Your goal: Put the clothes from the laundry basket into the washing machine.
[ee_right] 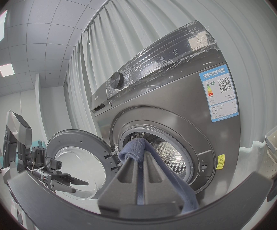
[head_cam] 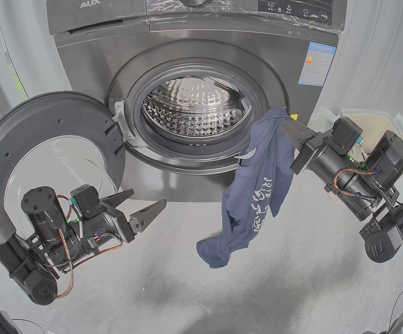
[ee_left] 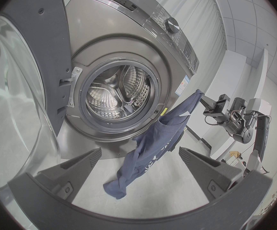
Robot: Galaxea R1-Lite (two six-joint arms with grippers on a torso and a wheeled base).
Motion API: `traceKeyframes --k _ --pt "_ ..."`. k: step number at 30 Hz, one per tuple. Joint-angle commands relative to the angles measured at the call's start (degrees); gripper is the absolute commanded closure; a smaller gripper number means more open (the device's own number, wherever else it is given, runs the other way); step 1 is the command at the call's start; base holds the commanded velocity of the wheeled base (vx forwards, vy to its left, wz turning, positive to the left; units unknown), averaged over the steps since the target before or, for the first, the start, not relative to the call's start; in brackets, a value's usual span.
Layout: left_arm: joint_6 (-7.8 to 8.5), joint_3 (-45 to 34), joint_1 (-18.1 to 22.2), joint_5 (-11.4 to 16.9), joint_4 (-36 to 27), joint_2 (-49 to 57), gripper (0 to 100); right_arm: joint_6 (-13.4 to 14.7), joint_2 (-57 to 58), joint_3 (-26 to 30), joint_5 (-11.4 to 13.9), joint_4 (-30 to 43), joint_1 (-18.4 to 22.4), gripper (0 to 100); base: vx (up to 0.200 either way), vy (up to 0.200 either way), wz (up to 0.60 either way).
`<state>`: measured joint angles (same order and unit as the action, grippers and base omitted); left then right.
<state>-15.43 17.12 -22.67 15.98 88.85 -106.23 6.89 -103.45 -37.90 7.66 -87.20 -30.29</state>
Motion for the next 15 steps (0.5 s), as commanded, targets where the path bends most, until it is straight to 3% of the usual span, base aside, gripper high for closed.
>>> traceKeyframes --k 1,9,15 --pt "0.58 2.13 -0.7 -0.07 0.01 -3.28 0 0.06 0.27 0.11 0.08 0.01 -0.29 100 0.0 0.0 0.0" --pt "2.25 6.97 -1.32 -0.16 0.01 -7.77 0 -0.03 1.41 0.63 0.61 0.01 -0.38 100 0.0 0.0 0.0" --pt "2.86 17.78 -2.29 -2.62 0.01 -16.64 0 -0.03 2.2 1.51 1.22 -0.16 -2.23 100 0.0 0.0 0.0"
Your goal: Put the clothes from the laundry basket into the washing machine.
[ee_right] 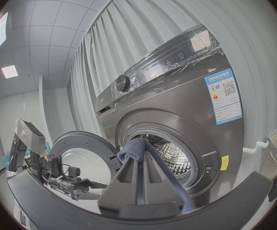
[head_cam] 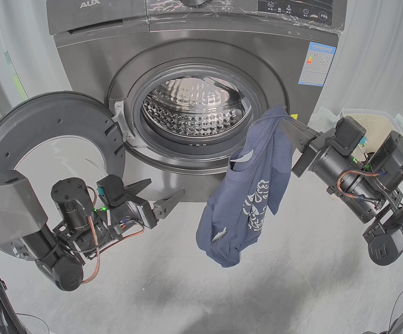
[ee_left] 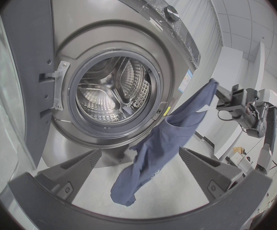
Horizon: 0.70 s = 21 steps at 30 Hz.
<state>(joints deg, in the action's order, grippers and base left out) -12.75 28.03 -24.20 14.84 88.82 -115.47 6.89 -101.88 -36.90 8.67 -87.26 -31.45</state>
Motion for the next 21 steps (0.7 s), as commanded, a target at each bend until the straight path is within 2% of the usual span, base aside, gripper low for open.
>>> traceKeyframes --k 1,21 --pt "0.1 7.75 -1.03 -1.48 -0.05 -8.02 0 -0.03 0.63 0.51 0.21 -0.19 -1.07 100 0.0 0.0 0.0" --pt "0.36 22.42 -6.74 -1.48 -0.14 -20.67 0 0.14 -0.08 -0.36 -0.41 -0.1 -2.83 100 0.0 0.0 0.0"
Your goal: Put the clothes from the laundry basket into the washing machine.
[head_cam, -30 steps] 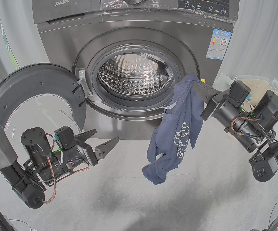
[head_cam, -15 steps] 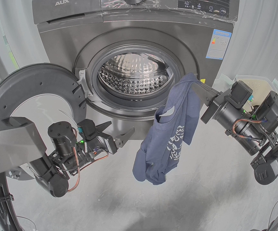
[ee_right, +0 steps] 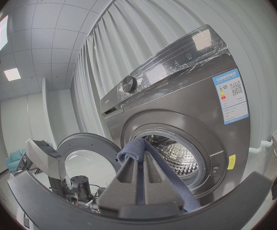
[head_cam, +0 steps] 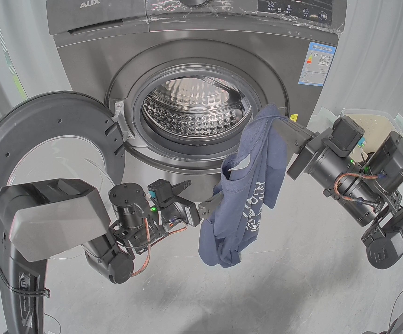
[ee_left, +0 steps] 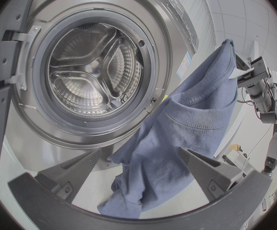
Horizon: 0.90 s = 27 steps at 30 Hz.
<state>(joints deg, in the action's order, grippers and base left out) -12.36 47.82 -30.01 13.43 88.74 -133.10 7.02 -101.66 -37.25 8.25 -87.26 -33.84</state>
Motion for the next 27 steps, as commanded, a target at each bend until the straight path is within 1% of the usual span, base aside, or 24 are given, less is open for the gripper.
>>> traceKeyframes --k 1,4,6,10,16,19,22,27 --pt "-0.03 3.24 -1.01 0.01 -0.05 -3.31 0 0.01 -0.3 0.08 0.01 -0.1 -0.52 100 0.0 0.0 0.0" --pt "0.06 4.56 -1.36 0.28 0.03 -3.4 0 0.01 -0.38 0.16 0.01 -0.1 -0.7 100 0.0 0.0 0.0" --pt "0.06 4.73 -1.36 0.8 0.03 -3.31 0 0.01 -0.65 0.16 0.01 -0.28 -0.7 100 0.0 0.0 0.0" --pt "0.23 4.38 -1.89 0.89 0.21 -3.22 0 0.1 -1.0 0.25 0.01 -0.28 -0.44 100 0.0 0.0 0.0" --pt "0.32 0.34 -2.24 0.8 0.3 0.21 0 0.01 -1.44 0.34 0.18 -0.28 1.23 100 0.0 0.0 0.0" --pt "0.32 -0.54 -2.51 0.89 0.3 1.52 0 0.1 -1.88 0.16 0.1 -0.28 1.41 100 0.0 0.0 0.0" --pt "0.23 -0.8 -3.3 1.16 0.3 3.19 0 0.1 -2.58 0.08 0.1 -0.37 1.5 100 0.0 0.0 0.0" --pt "0.32 0.16 -5.41 1.6 0.12 2.76 0 0.1 -2.58 0.08 0.1 -0.28 1.41 100 0.0 0.0 0.0"
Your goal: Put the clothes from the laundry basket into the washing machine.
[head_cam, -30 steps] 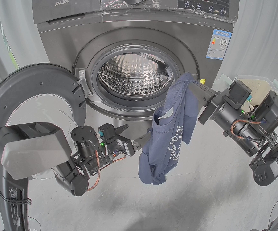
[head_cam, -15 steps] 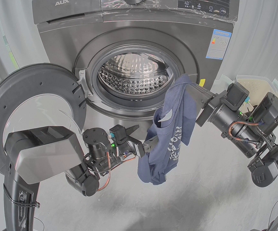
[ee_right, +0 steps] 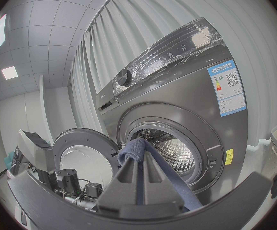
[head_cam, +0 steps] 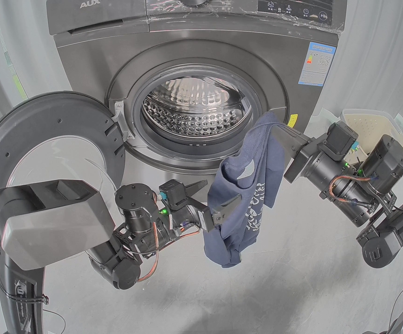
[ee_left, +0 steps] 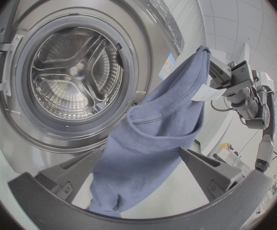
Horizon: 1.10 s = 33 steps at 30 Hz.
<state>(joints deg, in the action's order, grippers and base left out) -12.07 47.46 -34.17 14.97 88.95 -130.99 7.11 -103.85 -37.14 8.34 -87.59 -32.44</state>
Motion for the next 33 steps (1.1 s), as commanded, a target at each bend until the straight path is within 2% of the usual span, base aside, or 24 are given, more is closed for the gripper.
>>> traceKeyframes --k 1,12,16,17,21,29,33 --pt "0.03 0.88 -1.78 0.06 -0.1 0.38 0 0.01 -0.39 -0.03 0.01 0.05 0.01 100 0.0 0.0 0.0" --pt "0.2 2.82 -1.86 -0.47 -0.1 -1.46 0 0.01 -0.39 -0.03 0.01 -0.04 -0.26 100 0.0 0.0 0.0" --pt "1.7 1.32 -1.07 -0.56 -0.1 -0.76 0 -0.08 -0.39 0.14 0.1 -0.13 0.01 100 0.0 0.0 0.0" --pt "2.49 0.44 -0.28 -0.56 -0.01 -0.5 0 -0.08 -0.39 0.23 0.19 -0.21 0.1 100 0.0 0.0 0.0" --pt "3.63 -1.58 0.42 -0.64 -0.01 0.73 0 -0.08 -0.3 0.49 0.36 -0.21 0.18 100 0.0 0.0 0.0" --pt "3.46 -1.84 3.41 -0.38 -0.1 1.26 0 -0.08 -0.12 0.32 0.45 -0.13 0.18 100 0.0 0.0 0.0" --pt "3.19 -0.26 3.41 -0.38 -0.1 0.21 0 -0.08 -0.04 0.32 0.36 -0.13 0.01 100 0.0 0.0 0.0"
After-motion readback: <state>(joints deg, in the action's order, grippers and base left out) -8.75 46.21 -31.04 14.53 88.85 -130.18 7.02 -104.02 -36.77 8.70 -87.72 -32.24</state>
